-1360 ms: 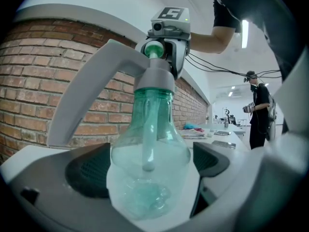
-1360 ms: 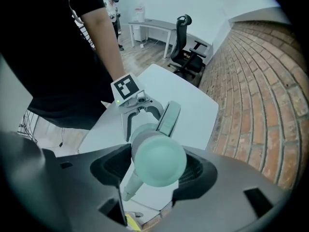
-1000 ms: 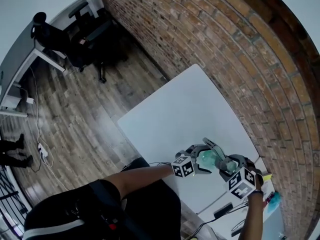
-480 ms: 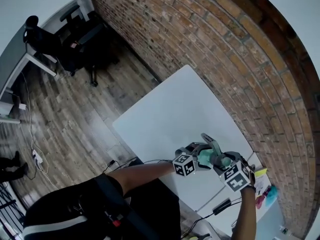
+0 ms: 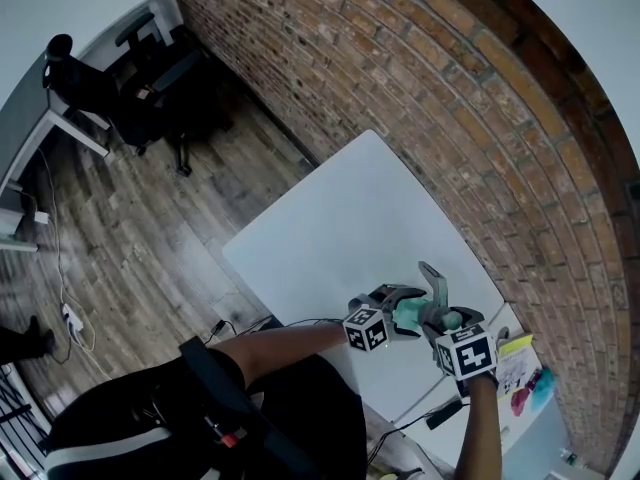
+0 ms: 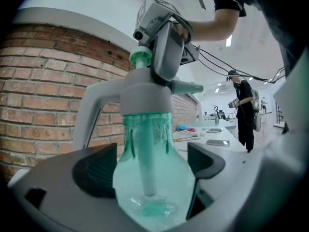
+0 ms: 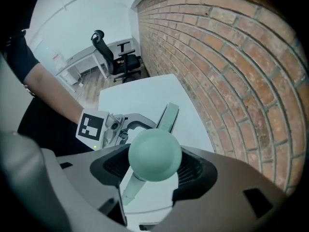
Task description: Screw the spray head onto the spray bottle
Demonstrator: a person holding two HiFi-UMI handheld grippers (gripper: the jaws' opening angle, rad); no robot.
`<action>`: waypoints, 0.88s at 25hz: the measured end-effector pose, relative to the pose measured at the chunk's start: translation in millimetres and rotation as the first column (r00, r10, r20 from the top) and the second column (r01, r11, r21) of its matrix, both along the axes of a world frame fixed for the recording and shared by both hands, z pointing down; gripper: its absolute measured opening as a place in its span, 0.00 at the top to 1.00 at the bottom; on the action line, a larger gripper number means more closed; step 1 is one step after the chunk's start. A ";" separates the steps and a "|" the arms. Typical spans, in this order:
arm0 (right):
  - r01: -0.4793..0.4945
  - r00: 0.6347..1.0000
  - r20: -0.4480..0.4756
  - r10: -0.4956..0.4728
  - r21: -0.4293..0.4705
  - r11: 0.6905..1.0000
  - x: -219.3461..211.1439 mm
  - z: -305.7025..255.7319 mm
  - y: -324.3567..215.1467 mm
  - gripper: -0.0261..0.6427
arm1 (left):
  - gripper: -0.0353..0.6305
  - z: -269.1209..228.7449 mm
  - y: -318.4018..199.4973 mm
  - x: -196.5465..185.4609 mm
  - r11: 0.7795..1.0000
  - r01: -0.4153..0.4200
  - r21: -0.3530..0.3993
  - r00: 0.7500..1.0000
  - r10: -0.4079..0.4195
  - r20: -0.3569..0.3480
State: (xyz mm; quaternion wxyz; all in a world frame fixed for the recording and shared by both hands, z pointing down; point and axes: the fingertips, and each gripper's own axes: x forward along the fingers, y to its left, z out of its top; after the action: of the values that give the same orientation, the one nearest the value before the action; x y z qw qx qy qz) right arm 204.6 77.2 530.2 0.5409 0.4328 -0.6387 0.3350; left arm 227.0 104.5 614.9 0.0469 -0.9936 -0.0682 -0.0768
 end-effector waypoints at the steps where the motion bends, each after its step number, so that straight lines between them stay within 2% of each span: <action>1: -0.015 1.000 -0.001 0.015 0.003 1.000 0.3 0.0 -0.5 0.55 | 0.26 0.1 -0.4 0.0 1.000 0.000 0.000 1.000 0.000 -0.001; 3: 0.000 1.000 0.000 0.000 0.012 1.000 0.4 0.0 -1.1 0.55 | 0.26 0.1 -1.1 0.5 1.000 0.000 -0.001 1.000 0.000 -0.001; 9: 0.170 0.985 -0.015 -0.169 0.020 0.985 -5.3 -17.4 1.1 0.55 | 0.26 -0.6 -1.3 -0.1 1.000 -0.007 -0.007 1.000 0.007 0.002; 12: 0.289 0.957 -0.013 -0.288 0.072 0.955 -12.5 -39.7 -6.1 0.55 | 0.26 -0.4 -1.7 0.1 1.000 -0.008 -0.007 1.000 0.008 0.001; 14: 0.425 0.905 -0.069 -0.421 0.082 0.901 -13.3 -50.3 -8.5 0.55 | 0.26 -0.3 -2.1 0.3 1.000 -0.009 -0.008 1.000 0.009 0.000; 17: 0.649 0.753 -0.158 -0.639 0.018 0.761 -15.4 -52.5 -2.0 0.55 | 0.26 0.1 -1.8 -0.3 1.000 -0.008 -0.010 1.000 0.008 0.002; 19: 0.729 0.667 -0.183 -0.722 -0.040 0.684 -14.0 -47.8 3.1 0.55 | 0.26 0.5 -1.3 -0.1 1.000 -0.008 -0.010 1.000 0.008 0.003; 22: 0.796 0.576 -0.200 -0.793 -0.084 0.600 -12.7 -40.1 3.9 0.55 | 0.26 -0.4 -1.9 1.0 1.000 -0.007 -0.010 1.000 0.007 0.004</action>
State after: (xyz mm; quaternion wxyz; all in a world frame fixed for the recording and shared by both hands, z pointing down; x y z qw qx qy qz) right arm 191.9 81.1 490.1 0.6965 0.1390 -0.7040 0.0034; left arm 228.0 102.7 614.4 0.0420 -0.9935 -0.0722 -0.0780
